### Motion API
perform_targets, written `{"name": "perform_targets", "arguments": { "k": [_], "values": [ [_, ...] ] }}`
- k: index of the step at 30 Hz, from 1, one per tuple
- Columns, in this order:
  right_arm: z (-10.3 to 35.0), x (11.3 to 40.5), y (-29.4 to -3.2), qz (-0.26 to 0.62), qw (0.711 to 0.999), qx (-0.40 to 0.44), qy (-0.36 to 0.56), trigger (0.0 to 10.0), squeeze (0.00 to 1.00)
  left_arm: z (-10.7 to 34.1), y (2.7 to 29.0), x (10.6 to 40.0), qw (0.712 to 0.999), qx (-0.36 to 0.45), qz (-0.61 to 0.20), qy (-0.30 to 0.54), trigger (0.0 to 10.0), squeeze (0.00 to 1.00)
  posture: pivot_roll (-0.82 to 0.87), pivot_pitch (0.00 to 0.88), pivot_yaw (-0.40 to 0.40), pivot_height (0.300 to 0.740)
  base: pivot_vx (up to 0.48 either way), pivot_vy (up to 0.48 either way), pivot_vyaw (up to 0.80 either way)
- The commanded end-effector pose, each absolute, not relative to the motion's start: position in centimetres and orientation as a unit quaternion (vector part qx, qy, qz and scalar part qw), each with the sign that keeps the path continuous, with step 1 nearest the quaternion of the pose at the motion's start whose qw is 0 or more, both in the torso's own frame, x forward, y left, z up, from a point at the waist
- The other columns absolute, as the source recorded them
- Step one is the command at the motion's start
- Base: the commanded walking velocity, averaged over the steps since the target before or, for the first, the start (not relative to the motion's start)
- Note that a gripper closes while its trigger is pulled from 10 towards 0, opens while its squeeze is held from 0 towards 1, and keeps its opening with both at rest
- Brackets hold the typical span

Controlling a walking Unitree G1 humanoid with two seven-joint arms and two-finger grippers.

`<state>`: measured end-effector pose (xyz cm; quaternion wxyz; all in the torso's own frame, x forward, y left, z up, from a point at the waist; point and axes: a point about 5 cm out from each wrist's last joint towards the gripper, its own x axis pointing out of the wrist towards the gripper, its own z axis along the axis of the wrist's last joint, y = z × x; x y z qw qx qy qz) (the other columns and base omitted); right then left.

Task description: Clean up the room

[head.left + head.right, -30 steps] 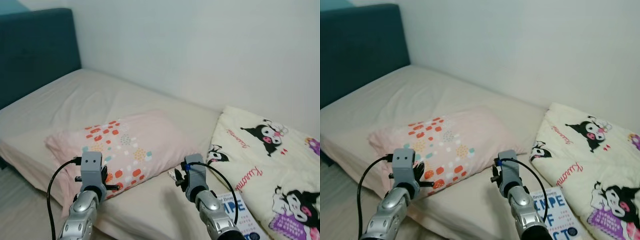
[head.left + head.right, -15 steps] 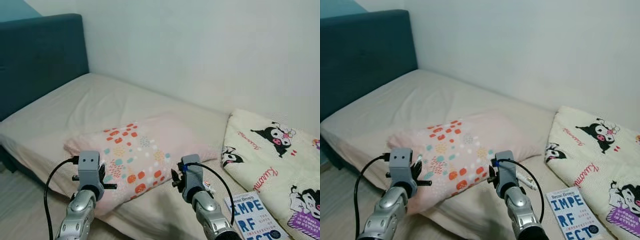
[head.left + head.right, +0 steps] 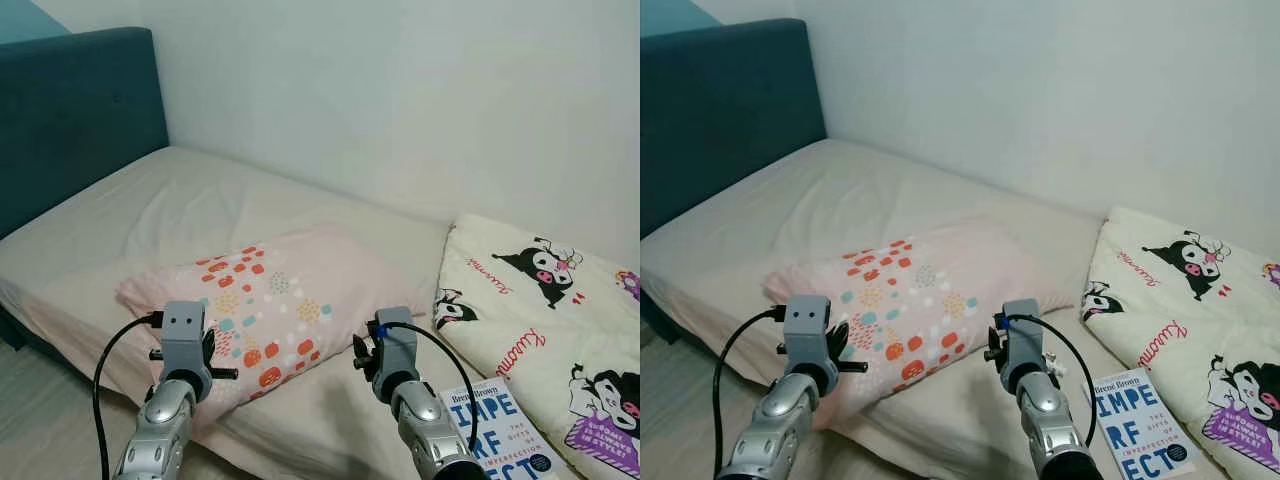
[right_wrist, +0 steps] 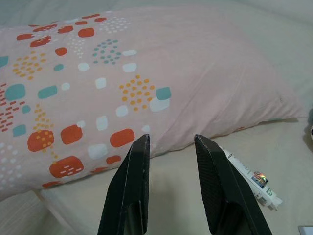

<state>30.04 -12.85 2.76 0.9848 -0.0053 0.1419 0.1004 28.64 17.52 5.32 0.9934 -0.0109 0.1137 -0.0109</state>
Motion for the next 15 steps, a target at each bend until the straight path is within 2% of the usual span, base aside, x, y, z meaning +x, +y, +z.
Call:
{"name": "perform_targets", "arguments": {
  "k": [1,15],
  "values": [
    [3.08,30.18,-13.29,0.092,0.987,0.000,0.132,10.0,0.00,5.39,17.26,28.71,0.994,-0.009,-0.013,0.112,10.0,0.00,0.00,0.000,-0.109,0.700,0.000,0.000,0.00],
    [3.21,30.33,-13.47,0.090,0.987,-0.002,0.130,10.0,0.00,5.18,17.34,28.56,0.993,-0.006,-0.013,0.117,10.0,0.00,0.00,0.000,-0.111,0.640,0.000,0.000,0.00]
  ]
}}
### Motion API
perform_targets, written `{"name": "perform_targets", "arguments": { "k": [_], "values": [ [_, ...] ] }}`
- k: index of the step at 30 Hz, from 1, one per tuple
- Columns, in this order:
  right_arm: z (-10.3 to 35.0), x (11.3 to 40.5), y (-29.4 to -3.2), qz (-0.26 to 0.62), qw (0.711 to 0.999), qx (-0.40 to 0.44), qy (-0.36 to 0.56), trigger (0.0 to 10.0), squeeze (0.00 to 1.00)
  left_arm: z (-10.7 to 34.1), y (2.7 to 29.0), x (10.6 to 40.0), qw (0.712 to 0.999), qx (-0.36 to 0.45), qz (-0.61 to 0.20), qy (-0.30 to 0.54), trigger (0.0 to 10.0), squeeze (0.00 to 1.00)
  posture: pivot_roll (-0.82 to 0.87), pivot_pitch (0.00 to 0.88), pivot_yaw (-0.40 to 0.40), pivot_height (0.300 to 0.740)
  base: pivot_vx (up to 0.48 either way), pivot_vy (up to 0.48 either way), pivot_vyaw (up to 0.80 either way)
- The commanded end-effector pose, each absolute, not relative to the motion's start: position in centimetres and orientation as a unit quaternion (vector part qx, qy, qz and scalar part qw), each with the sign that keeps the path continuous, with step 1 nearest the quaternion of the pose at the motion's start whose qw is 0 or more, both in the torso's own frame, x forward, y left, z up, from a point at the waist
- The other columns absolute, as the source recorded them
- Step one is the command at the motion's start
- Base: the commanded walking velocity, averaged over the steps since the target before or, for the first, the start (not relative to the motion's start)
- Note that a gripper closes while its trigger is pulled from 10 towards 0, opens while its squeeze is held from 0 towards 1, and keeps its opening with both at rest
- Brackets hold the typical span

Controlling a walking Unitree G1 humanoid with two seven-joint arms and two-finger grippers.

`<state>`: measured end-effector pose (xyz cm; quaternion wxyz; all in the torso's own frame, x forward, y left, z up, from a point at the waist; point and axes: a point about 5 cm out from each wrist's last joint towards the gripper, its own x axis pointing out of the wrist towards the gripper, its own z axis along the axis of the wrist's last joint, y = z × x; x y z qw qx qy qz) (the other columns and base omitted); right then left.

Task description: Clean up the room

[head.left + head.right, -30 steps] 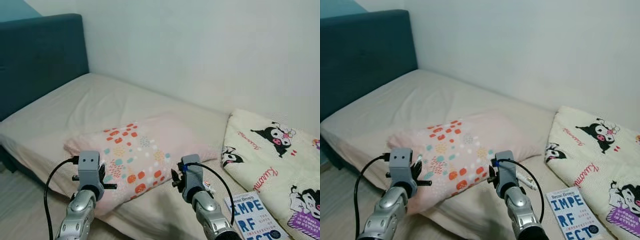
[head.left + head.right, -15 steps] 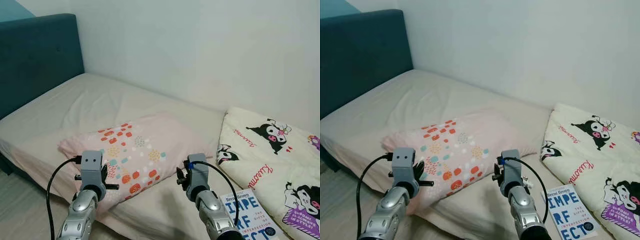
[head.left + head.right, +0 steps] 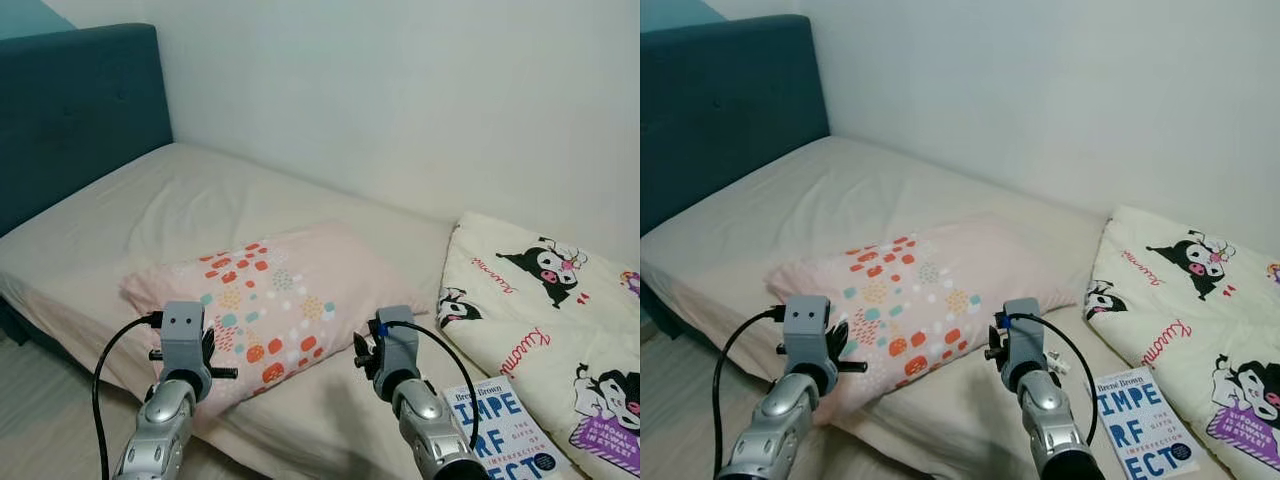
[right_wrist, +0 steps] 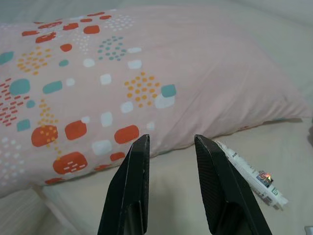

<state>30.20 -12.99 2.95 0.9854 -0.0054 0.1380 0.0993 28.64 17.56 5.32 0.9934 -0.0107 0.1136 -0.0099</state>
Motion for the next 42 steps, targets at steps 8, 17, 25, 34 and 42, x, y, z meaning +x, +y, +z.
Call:
{"name": "perform_targets", "arguments": {
  "k": [8,17,25,34,42],
  "values": [
    [3.04,30.17,-13.69,0.085,0.987,-0.003,0.133,10.0,0.00,5.20,17.19,28.48,0.993,-0.007,-0.018,0.116,10.0,0.00,0.00,0.004,-0.106,0.635,0.000,0.000,0.00],
    [2.94,30.01,-13.86,0.071,0.989,-0.003,0.132,10.0,0.00,5.28,17.03,28.43,0.993,-0.007,-0.025,0.115,10.0,0.00,0.00,0.012,-0.098,0.635,0.000,0.000,0.00],
    [3.10,30.10,-14.34,0.054,0.990,0.002,0.128,10.0,0.00,5.24,17.15,28.47,0.993,-0.003,-0.026,0.116,10.0,0.00,0.00,0.015,-0.097,0.635,0.000,0.000,0.00],
    [2.99,30.04,-14.33,0.057,0.990,0.002,0.132,10.0,0.00,5.06,17.13,28.44,0.992,-0.001,-0.027,0.120,10.0,0.00,0.00,0.008,-0.101,0.601,0.000,0.000,0.00],
    [2.85,29.97,-14.16,0.061,0.989,0.002,0.136,10.0,0.00,4.97,17.13,28.37,0.992,0.001,-0.029,0.122,10.0,0.00,0.00,0.000,-0.103,0.581,0.000,0.000,0.00]
  ]
}}
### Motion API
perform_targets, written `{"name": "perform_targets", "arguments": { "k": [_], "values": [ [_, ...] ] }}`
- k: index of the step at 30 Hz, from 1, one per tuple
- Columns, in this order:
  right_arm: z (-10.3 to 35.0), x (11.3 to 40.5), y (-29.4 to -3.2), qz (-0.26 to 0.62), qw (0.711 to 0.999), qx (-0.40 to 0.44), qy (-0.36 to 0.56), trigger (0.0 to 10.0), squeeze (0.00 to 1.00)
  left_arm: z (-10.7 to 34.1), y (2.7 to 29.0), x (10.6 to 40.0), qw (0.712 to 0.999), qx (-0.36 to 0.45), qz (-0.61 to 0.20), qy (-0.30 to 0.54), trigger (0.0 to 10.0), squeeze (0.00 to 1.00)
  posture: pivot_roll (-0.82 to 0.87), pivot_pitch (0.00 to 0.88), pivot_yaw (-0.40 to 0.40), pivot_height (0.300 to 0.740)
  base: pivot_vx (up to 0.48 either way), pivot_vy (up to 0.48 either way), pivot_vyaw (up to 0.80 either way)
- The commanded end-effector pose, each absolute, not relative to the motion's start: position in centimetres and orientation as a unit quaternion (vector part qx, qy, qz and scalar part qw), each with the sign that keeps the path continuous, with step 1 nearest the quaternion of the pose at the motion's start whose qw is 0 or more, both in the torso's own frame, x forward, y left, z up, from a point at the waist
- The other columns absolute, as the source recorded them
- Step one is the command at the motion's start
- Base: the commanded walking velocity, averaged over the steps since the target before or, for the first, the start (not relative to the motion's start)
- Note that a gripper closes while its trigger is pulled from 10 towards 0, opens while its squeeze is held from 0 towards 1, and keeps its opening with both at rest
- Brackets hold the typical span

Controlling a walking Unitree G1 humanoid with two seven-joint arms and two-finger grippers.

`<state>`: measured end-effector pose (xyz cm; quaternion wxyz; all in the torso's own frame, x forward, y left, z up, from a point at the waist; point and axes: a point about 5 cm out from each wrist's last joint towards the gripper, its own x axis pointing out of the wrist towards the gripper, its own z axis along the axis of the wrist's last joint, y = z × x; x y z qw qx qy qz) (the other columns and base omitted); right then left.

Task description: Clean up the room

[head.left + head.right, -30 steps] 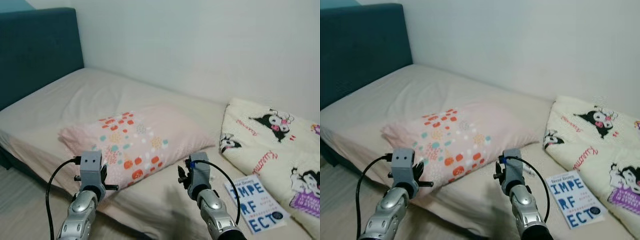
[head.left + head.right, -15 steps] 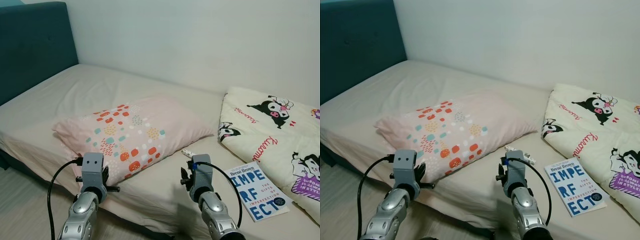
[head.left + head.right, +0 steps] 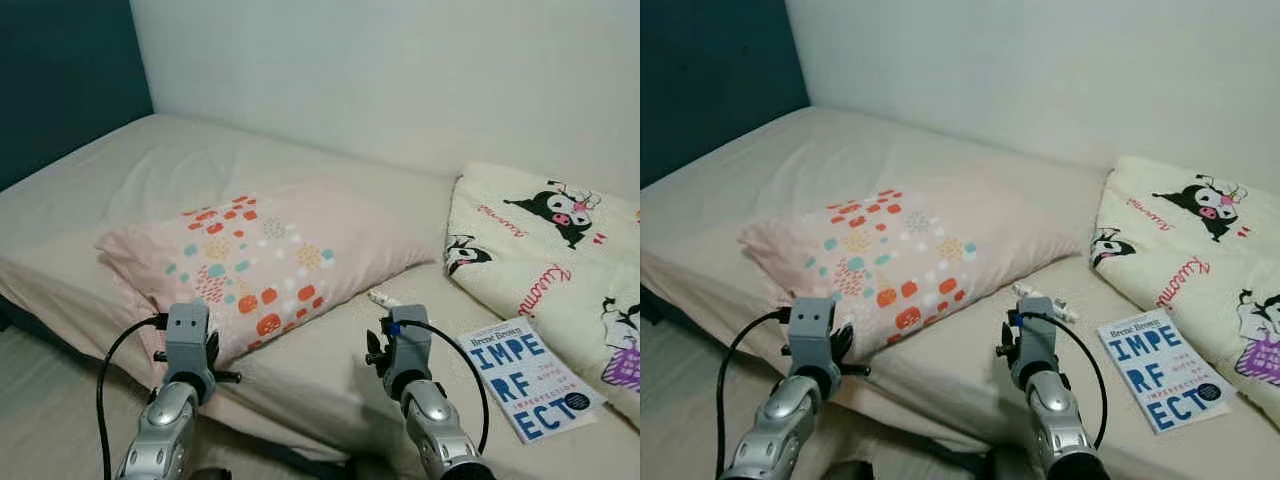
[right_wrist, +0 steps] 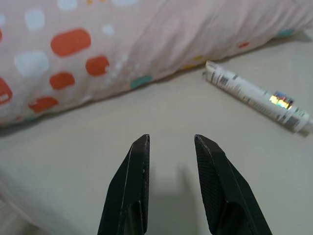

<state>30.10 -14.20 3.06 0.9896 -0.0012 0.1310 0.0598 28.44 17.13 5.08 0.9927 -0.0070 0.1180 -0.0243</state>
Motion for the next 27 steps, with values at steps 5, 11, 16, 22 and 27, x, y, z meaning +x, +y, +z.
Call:
{"name": "perform_targets", "arguments": {
  "k": [5,11,16,22,27],
  "values": [
    [2.8,30.0,-14.0,0.065,0.988,0.001,0.137,10.0,0.00,5.0,17.3,28.4,0.992,0.003,-0.028,0.121,10.0,0.00,0.01,0.000,-0.105,0.581,0.000,0.000,0.00],
    [2.8,30.1,-13.8,0.068,0.988,-0.001,0.139,10.0,0.00,5.0,17.4,28.4,0.992,0.003,-0.027,0.119,10.0,0.00,0.01,0.000,-0.104,0.581,0.000,0.000,0.00],
    [2.9,30.2,-13.9,0.065,0.989,-0.002,0.136,10.0,0.00,5.0,17.4,28.5,0.993,0.002,-0.027,0.117,10.0,0.00,0.00,0.000,-0.099,0.581,0.000,0.000,0.00],
    [5.0,32.0,-15.6,0.024,0.994,-0.008,0.104,10.0,0.19,6.4,17.4,29.1,0.996,0.001,-0.037,0.086,10.0,0.00,0.00,0.057,-0.094,0.581,0.000,0.000,0.00],
    [8.2,35.4,-19.1,-0.040,0.993,-0.042,0.105,10.0,1.00,9.0,17.3,29.5,0.997,0.009,-0.070,0.030,10.0,0.00,0.01,0.150,-0.094,0.581,0.000,0.000,0.00]
  ]
}}
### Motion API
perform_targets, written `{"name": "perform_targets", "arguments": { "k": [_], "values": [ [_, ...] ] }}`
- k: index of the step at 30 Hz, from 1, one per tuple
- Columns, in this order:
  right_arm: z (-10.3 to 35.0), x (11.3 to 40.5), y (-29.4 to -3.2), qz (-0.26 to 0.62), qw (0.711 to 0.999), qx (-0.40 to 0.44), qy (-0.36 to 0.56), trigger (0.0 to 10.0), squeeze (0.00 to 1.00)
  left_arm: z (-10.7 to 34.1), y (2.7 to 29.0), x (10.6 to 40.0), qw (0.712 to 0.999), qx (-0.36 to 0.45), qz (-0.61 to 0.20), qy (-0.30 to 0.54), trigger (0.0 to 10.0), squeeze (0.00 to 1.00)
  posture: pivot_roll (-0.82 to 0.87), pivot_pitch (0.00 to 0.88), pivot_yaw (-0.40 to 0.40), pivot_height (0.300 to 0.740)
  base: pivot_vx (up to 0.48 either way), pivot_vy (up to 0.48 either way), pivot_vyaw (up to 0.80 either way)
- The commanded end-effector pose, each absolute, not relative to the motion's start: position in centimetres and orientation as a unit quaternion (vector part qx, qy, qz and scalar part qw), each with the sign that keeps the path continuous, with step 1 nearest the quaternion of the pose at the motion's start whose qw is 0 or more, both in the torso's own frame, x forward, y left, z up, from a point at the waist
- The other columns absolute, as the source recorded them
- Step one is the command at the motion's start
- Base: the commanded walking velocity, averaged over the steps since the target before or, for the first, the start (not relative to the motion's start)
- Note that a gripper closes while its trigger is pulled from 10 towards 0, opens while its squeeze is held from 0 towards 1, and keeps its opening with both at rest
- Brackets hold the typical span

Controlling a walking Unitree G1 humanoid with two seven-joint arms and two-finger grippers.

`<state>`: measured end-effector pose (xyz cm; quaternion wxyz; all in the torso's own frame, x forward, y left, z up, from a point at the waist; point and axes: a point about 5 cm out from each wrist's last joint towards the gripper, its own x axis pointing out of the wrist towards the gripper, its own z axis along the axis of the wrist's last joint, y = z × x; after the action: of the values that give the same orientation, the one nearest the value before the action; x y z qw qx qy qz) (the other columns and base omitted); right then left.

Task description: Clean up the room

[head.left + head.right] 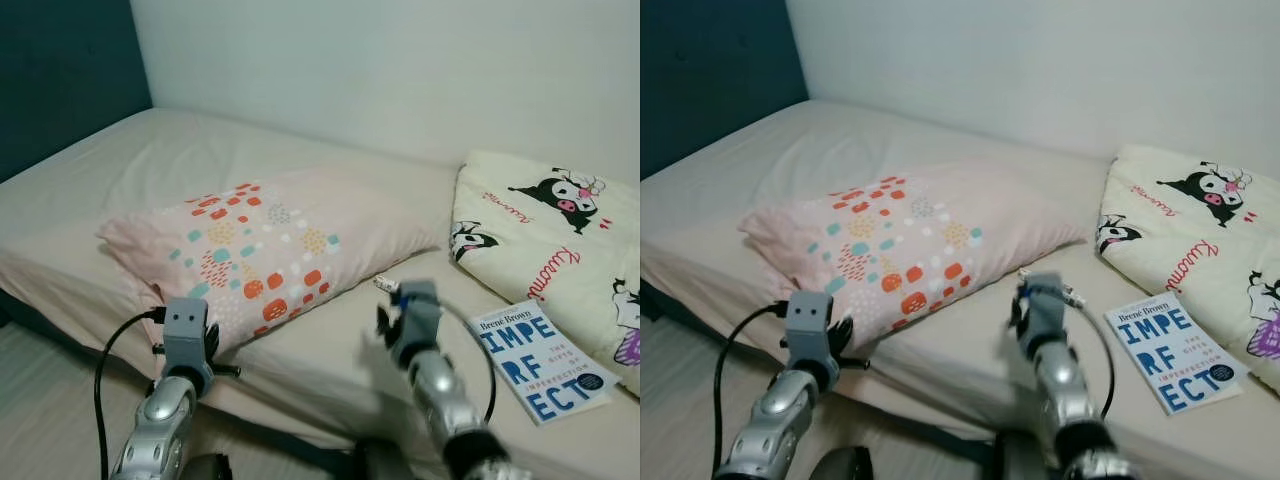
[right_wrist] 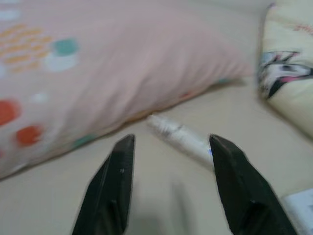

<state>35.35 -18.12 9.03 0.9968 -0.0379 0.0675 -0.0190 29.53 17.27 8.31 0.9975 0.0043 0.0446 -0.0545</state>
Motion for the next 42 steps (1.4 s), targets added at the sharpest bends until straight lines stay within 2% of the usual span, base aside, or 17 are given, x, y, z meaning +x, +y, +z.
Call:
{"name": "perform_targets", "arguments": {
  "k": [1,4,6,9,18,22,34,35,36,37,42],
  "values": [
    [8.2,35.4,-19.1,-0.040,0.993,-0.042,0.105,10.0,1.00,9.0,17.3,29.5,0.997,0.009,-0.070,0.030,10.0,0.00,0.01,0.150,-0.094,0.581,0.000,0.000,0.00],
    [8.9,35.9,-20.0,-0.050,0.992,-0.052,0.107,10.0,1.00,9.4,17.2,29.4,0.996,0.015,-0.081,0.022,10.0,0.00,0.02,0.163,-0.094,0.581,0.000,0.000,0.00],
    [9.8,36.4,-21.9,-0.074,0.989,-0.049,0.118,10.0,1.00,10.4,17.1,29.0,0.994,0.030,-0.100,0.008,10.0,0.00,0.06,0.239,-0.079,0.581,0.000,0.000,0.00],
    [10.5,36.6,-23.7,-0.102,0.985,-0.042,0.130,10.0,1.00,11.6,17.0,28.3,0.991,0.043,-0.125,-0.008,10.0,0.00,0.08,0.269,-0.067,0.581,0.000,0.000,0.00],
    [11.3,36.7,-25.4,-0.120,0.981,-0.072,0.137,10.0,1.00,14.1,16.3,27.3,0.982,0.051,-0.177,-0.037,10.0,0.00,0.13,0.359,-0.038,0.581,0.000,0.000,0.00],
    [12.4,36.8,-26.9,-0.127,0.978,-0.097,0.131,10.0,1.00,16.1,16.3,27.9,0.983,0.044,-0.169,-0.061,10.0,0.00,0.16,0.405,-0.032,0.581,0.000,0.000,0.00],
    [13.9,36.7,-28.6,-0.146,0.975,-0.123,0.111,10.0,1.00,18.2,16.0,26.9,0.983,0.003,-0.173,-0.061,10.0,0.00,0.23,0.452,0.012,0.581,0.000,0.000,0.00],
    [14.0,36.7,-28.8,-0.150,0.974,-0.128,0.109,10.0,0.95,18.3,16.0,26.8,0.983,0.002,-0.174,-0.061,10.0,0.00,0.23,0.452,0.012,0.581,0.000,0.000,0.00],
    [14.3,36.8,-29.0,-0.155,0.974,-0.129,0.104,10.0,0.55,18.6,16.2,26.6,0.983,0.002,-0.174,-0.061,10.0,0.00,0.26,0.463,0.023,0.581,0.000,0.000,0.00],
    [14.6,36.8,-29.3,-0.160,0.974,-0.128,0.098,10.0,0.00,18.9,16.4,26.4,0.983,0.002,-0.172,-0.061,10.0,0.00,0.28,0.467,0.031,0.581,0.000,0.000,0.00],
    [15.5,36.9,-29.9,-0.176,0.974,-0.119,0.079,10.0,0.00,19.7,17.0,25.8,0.984,0.002,-0.166,-0.058,10.0,0.00,0.32,0.463,0.052,0.581,0.000,0.000,0.00]
  ]
}}
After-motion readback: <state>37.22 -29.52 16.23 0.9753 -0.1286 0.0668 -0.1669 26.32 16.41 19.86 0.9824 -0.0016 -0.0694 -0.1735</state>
